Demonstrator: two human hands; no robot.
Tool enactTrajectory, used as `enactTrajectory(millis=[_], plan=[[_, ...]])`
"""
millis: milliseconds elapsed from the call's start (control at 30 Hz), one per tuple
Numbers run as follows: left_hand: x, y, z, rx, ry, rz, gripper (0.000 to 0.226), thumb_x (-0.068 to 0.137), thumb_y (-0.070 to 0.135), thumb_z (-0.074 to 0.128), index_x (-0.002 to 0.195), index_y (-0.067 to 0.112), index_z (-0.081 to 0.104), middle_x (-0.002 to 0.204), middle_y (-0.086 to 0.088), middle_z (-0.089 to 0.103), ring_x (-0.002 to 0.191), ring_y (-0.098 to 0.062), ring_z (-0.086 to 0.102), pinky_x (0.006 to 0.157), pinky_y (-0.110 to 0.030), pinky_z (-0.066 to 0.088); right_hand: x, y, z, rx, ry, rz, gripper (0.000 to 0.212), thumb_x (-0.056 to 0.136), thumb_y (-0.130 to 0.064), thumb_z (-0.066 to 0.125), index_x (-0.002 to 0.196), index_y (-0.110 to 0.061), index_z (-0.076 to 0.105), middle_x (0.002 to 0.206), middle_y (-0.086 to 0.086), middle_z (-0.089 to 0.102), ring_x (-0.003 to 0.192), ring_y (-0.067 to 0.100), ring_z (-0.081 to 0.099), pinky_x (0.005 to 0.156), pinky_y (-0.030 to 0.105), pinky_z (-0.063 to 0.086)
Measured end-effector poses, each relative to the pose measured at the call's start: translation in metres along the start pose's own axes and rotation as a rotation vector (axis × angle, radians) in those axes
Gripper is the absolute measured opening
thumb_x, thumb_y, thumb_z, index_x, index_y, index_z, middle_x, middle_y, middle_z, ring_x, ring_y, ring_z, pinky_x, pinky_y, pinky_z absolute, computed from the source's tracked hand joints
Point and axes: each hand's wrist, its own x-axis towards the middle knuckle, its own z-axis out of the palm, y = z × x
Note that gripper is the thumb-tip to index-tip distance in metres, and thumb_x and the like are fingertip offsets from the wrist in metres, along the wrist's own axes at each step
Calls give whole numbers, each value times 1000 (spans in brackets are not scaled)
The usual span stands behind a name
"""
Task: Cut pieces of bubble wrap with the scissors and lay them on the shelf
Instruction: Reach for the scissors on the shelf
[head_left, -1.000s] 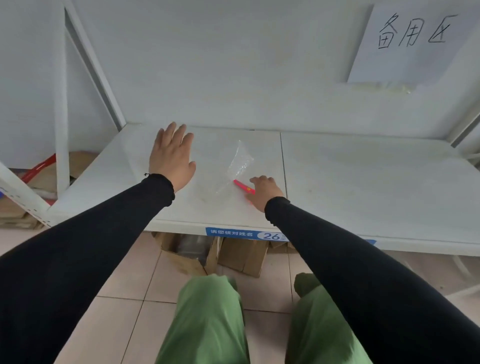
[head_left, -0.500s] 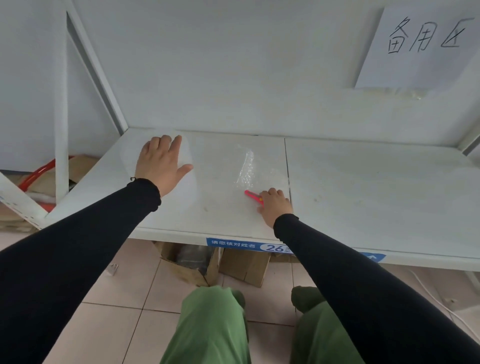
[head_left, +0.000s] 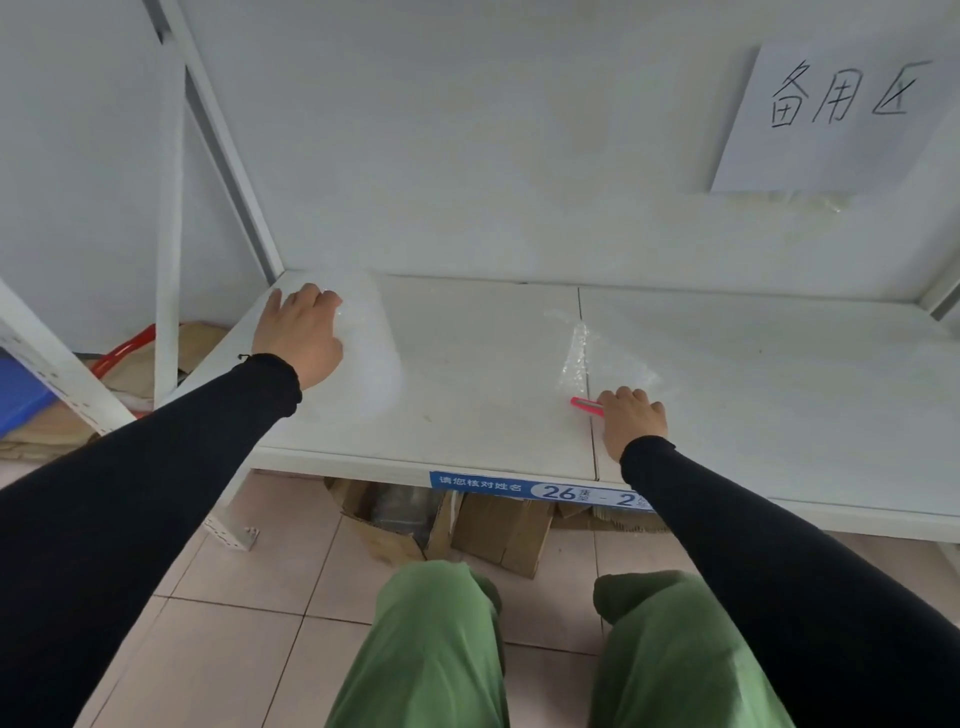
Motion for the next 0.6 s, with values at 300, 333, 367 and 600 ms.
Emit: enactTrajectory(millis=[300,333,367,600], plan=[[4,11,-7,83,6,-57,85,86,50,68,148,9,27,116,-17,60,113,-36,47,86,-42,43,-8,32,-1,-77,-4,35,38,94,-9,51,131,-19,52,123,5,57,117,25,53,99,39,43],[6,9,-9,109,-34,-46,85,87,32,70,153,12,21,121,-18,58,115,-36,46,86,-41,46,-7,35,-1,-90,-4,40,38,94,-9,51,131,-20,53,122,4,57,117,25,53,98,39,43],[8,6,-9,127,-63,-37,84,86,15,67,155,15,19,124,-18,54,115,-36,46,84,-41,48,-7,39,-1,-100,-3,46,38,94,-10,51,131,-20,53,122,4,57,117,25,53,98,39,43],[12,-10,-3,225,-159,-136,76,81,15,60,148,18,25,135,-17,48,130,-41,42,111,-52,32,-1,60,-1,-122,10,100,37,95,-11,52,130,-22,54,120,3,58,116,24,53,97,38,41]])
